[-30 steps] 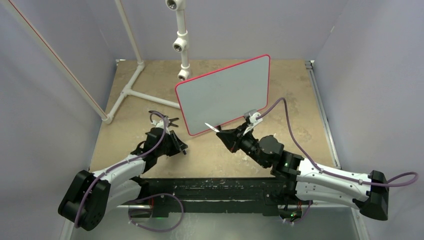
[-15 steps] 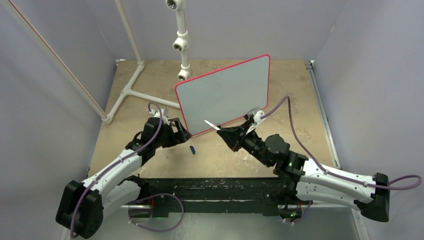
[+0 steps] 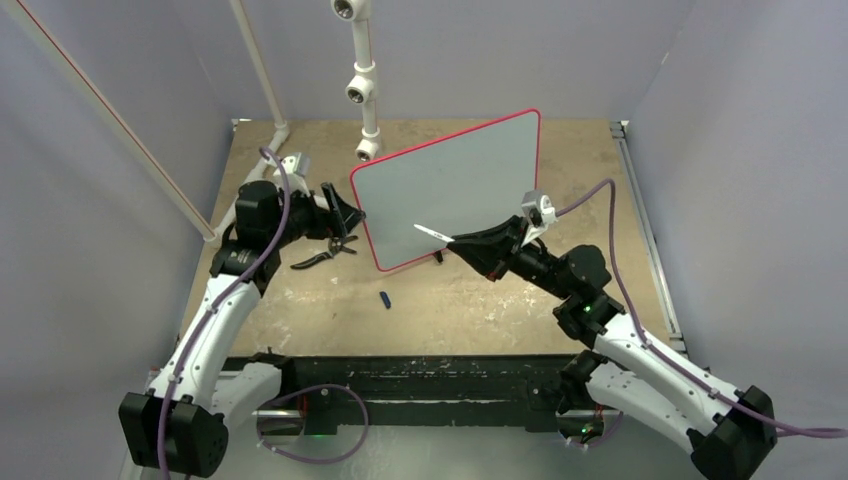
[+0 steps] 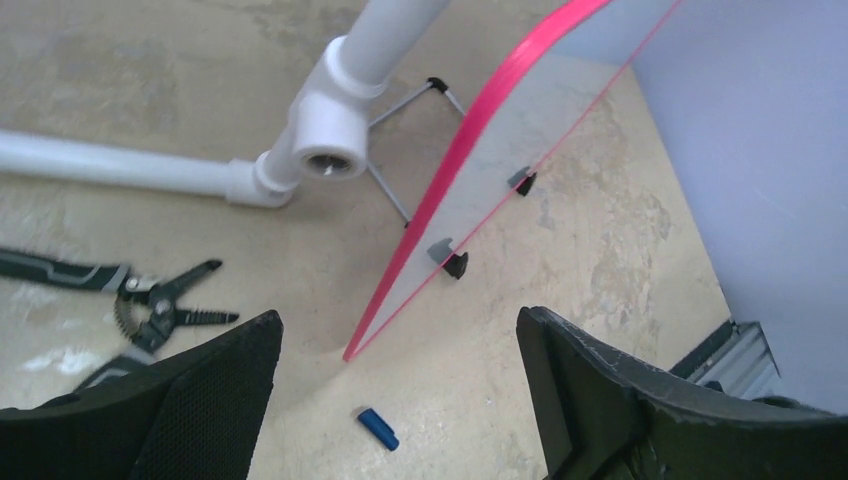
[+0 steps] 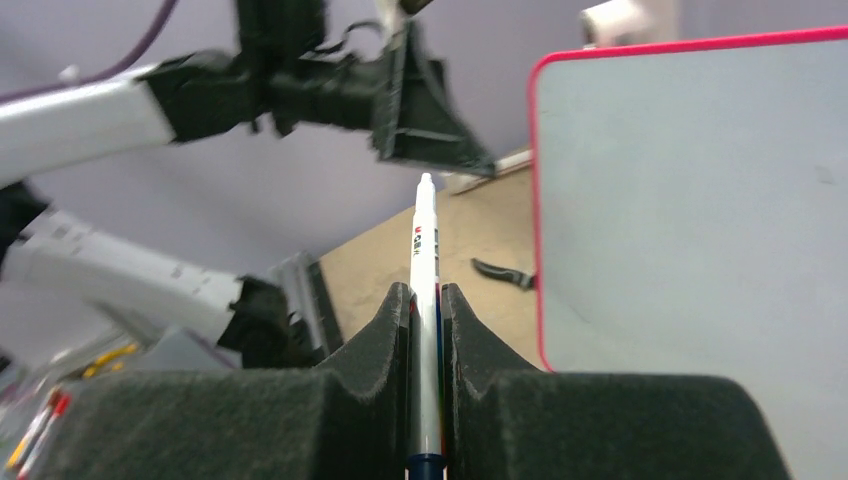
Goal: Write a sentence on the whiteboard
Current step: Hold the whiteboard at the center of the board.
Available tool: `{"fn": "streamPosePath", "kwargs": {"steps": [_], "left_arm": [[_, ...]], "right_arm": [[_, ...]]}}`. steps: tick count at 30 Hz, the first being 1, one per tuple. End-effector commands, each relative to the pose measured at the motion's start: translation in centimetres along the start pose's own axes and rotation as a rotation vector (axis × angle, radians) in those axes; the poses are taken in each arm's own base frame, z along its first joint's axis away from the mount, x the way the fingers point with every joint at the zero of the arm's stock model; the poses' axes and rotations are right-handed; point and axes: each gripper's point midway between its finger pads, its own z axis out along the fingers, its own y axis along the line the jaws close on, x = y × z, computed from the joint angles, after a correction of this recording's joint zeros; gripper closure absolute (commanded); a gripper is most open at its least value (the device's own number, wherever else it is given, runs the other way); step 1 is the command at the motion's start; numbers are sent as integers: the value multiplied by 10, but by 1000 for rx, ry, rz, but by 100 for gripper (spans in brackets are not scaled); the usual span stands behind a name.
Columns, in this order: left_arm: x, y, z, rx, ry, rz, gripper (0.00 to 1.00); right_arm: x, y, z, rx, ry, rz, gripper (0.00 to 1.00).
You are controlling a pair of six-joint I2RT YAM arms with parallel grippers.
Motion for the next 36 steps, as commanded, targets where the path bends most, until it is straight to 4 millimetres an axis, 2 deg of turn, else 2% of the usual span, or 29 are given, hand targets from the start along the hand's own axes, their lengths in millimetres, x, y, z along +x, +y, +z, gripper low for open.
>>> {"fn": "streamPosePath", "kwargs": {"steps": [1, 4, 9, 12, 15, 18, 20, 22, 27, 36], "left_arm": [[-24, -36, 3, 210, 8, 177, 13], [-27, -40, 10, 255, 29, 234, 17], [-38, -40, 15, 262, -27, 294, 26], [-38, -28, 22, 214, -23, 293, 31], [-33, -30, 30, 250, -9, 280, 36], [-29, -30, 37, 276, 19, 269, 44], [-27, -29, 38, 276, 19, 273, 48], [-26, -27, 37, 268, 8, 279, 52], [-23, -19, 39, 237, 4, 292, 62], [-20, -15, 41, 228, 10, 312, 78]], "right_arm": [[-11, 44, 1, -245, 14, -46, 100], [-12, 45, 3, -275, 21, -52, 100], [-16, 32, 11, -216, -7, -57, 100], [-22, 12, 22, -116, -25, -69, 100], [-32, -5, 26, -6, -87, -73, 100], [-44, -16, 32, 93, -141, -103, 100], [-45, -12, 41, 131, -149, -122, 100], [-43, -12, 50, 174, -143, -147, 100], [-37, -25, 67, 266, -147, -162, 100], [-21, -33, 92, 321, -122, -211, 100]]}}
